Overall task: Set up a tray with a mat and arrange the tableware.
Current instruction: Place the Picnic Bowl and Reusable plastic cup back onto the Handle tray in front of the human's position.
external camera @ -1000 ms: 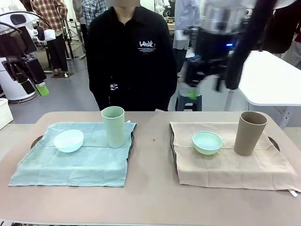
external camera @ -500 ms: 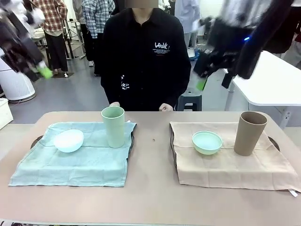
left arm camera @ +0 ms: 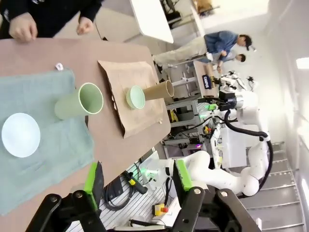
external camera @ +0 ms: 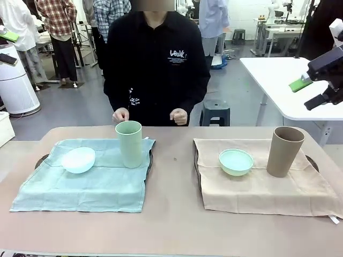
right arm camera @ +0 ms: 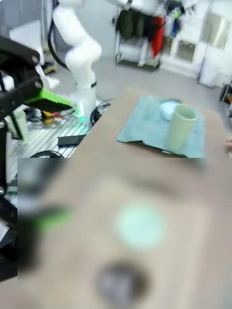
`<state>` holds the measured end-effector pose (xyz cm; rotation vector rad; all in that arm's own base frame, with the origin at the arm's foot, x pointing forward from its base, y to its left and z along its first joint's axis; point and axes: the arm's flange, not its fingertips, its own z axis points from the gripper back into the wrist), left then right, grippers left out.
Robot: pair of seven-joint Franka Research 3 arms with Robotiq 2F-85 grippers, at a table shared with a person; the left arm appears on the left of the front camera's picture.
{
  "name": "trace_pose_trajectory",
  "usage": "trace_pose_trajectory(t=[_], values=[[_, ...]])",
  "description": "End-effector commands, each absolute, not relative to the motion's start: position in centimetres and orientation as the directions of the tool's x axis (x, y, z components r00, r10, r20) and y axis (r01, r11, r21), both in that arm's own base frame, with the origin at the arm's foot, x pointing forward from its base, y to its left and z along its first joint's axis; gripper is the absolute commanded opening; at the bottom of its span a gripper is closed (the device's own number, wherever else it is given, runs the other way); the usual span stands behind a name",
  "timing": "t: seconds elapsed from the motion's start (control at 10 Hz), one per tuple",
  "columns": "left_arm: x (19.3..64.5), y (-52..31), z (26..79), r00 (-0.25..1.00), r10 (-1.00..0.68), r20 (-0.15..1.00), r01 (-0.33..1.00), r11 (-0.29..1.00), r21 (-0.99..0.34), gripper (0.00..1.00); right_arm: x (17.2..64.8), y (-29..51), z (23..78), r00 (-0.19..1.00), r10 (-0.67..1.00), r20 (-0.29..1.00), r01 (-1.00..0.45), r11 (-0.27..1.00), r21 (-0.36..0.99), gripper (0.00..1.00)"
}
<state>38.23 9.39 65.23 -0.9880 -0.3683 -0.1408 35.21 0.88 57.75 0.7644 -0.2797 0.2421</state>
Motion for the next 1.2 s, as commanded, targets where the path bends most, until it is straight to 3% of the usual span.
trace_pose_trajectory(t=[0.0, 0.1, 0.3, 0.4, 0.6, 0.7, 0.8, 1.1], values=[[38.4, 8.1, 63.3, 0.961, 0.031, 0.273, 0.236, 0.416, -0.878, 0.75, 35.2, 3.6, 59.0, 0.867, 0.280, 0.412, -0.493, 0.365, 0.790, 1.00], [37.0, 9.1, 60.9, 0.970, 0.064, 0.233, 0.206, 0.283, -0.937, 0.75, 34.5, 2.5, 58.1, 0.843, 0.283, 0.457, -0.504, 0.122, 0.855, 1.00], [33.1, 13.2, 56.1, 0.979, 0.178, 0.100, 0.059, 0.219, -0.974, 0.75, 32.8, -3.0, 53.5, 0.894, 0.158, 0.419, -0.405, -0.115, 0.907, 1.00], [32.2, 14.1, 54.8, 0.975, 0.214, 0.057, 0.007, 0.226, -0.974, 0.75, 32.6, -3.5, 51.6, 0.923, 0.134, 0.360, -0.348, -0.106, 0.932, 1.00], [31.5, 15.1, 54.7, 0.965, 0.249, 0.088, 0.042, 0.183, -0.982, 0.75, 32.8, -4.2, 49.8, 0.951, 0.064, 0.302, -0.290, -0.150, 0.945, 1.00], [32.3, 14.9, 53.5, 0.976, 0.206, 0.071, 0.028, 0.204, -0.979, 0.75, 33.1, -3.5, 50.0, 0.959, 0.069, 0.274, -0.275, -0.002, 0.961, 1.00], [32.3, 14.9, 53.5, 0.976, 0.206, 0.071, 0.028, 0.204, -0.979, 0.75, 31.2, -4.9, 50.1, 0.928, 0.085, 0.364, -0.348, -0.157, 0.924, 1.00], [32.3, 14.9, 53.5, 0.976, 0.206, 0.071, 0.028, 0.204, -0.979, 0.75, 31.2, -4.9, 50.1, 0.928, 0.085, 0.364, -0.348, -0.157, 0.924, 1.00]])
